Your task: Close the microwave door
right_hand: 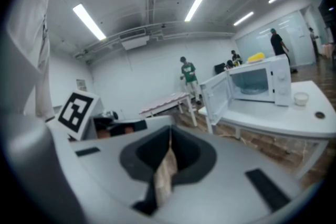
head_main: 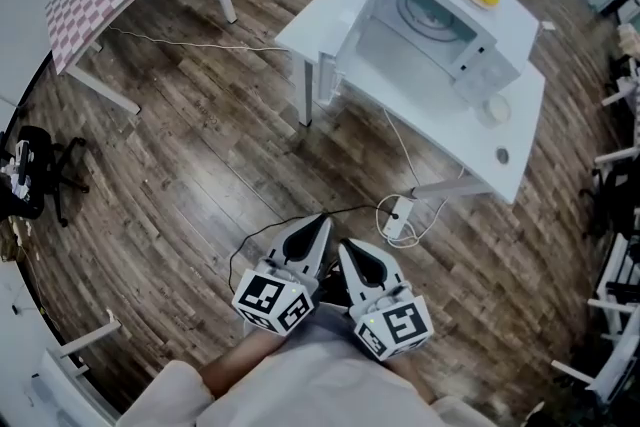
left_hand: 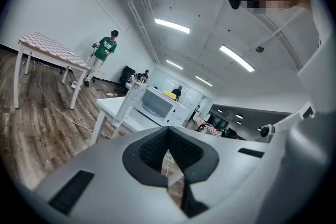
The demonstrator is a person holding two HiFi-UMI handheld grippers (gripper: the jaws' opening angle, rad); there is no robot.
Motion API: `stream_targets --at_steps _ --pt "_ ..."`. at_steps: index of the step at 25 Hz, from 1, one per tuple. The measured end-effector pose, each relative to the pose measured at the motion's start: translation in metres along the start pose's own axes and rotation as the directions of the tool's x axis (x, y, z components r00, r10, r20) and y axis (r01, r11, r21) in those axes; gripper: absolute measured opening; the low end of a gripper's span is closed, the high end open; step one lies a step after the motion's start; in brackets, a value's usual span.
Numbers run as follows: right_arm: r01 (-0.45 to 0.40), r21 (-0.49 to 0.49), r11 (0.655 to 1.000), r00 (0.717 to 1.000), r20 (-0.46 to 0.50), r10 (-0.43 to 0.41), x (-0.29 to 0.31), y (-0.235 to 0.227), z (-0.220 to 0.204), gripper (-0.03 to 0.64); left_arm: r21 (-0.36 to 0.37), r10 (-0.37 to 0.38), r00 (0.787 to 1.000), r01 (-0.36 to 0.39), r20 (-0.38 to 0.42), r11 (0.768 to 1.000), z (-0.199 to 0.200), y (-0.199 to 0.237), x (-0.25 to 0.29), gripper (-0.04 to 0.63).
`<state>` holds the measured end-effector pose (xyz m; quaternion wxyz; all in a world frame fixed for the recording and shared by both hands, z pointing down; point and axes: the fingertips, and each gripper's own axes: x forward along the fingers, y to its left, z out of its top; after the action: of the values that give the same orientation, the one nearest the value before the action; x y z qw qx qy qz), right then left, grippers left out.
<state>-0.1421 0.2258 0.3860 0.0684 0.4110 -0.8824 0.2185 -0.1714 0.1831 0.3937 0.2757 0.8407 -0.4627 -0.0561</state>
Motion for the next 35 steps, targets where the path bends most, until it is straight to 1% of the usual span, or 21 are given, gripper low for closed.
stream_targets --at_steps 5,9,14,25,35 --pt "-0.026 -0.021 0.999 1.0 0.001 0.026 0.029 0.009 0.012 0.025 -0.007 -0.012 1.0 0.012 0.024 1.0 0.023 0.022 0.005 0.02" --pt "-0.013 -0.043 0.999 1.0 0.021 0.014 0.048 0.013 0.024 0.025 0.002 -0.045 0.998 0.045 0.039 0.999 0.04 0.036 0.008 0.02" --pt "0.006 -0.064 0.998 0.999 0.04 -0.004 0.064 0.019 0.032 0.025 -0.004 -0.077 0.996 0.078 0.051 0.997 0.054 0.048 0.008 0.02" --pt "0.033 -0.089 0.995 0.999 0.043 -0.029 0.079 0.015 0.046 0.025 -0.006 -0.112 0.992 0.112 0.059 0.994 0.069 0.055 0.005 0.02" --pt "0.055 -0.06 0.997 0.997 0.058 -0.051 0.082 -0.001 0.049 0.025 -0.009 -0.099 0.994 0.1 0.05 0.995 0.077 0.065 0.017 0.02"
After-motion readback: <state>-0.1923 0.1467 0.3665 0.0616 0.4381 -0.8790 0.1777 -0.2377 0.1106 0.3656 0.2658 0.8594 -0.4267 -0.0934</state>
